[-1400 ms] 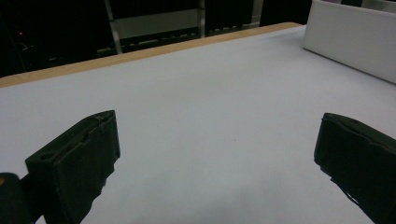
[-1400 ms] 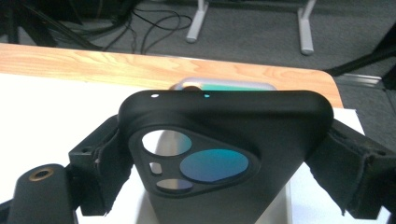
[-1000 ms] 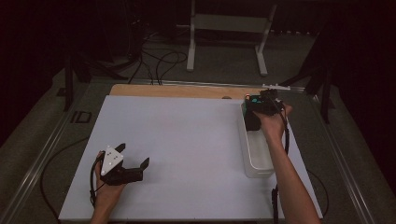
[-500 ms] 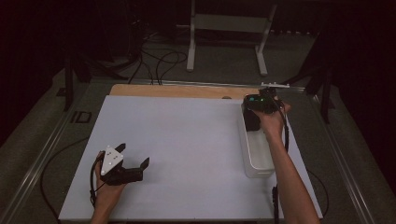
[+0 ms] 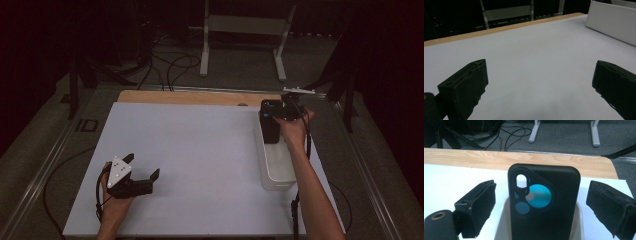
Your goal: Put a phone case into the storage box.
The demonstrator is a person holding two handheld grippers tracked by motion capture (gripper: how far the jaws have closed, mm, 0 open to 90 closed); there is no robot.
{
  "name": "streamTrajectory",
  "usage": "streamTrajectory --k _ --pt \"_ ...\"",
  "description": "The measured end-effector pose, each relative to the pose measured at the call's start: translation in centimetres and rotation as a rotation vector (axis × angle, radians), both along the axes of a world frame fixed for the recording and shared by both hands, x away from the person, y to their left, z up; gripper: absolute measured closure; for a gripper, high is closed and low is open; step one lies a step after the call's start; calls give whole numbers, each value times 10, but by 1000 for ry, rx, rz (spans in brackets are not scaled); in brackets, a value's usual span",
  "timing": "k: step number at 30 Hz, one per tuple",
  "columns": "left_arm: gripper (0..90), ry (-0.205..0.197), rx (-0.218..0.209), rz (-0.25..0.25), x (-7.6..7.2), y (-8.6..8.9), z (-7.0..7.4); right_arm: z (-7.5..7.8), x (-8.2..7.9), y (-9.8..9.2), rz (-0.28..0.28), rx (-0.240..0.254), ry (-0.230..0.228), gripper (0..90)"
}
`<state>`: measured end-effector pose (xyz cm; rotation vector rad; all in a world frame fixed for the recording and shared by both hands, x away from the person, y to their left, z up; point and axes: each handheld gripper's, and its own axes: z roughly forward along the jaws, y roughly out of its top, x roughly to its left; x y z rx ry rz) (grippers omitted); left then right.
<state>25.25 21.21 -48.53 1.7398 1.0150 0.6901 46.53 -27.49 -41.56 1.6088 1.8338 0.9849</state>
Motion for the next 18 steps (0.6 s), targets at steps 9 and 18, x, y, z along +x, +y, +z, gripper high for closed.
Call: streamTrajectory --k 9,18 --pt "6 2 3 -1 0 0 0 7 -10 4 61 -38 -11 87" --pt "6 6 1 -2 0 0 0 12 -28 11 141 -51 -33 88"
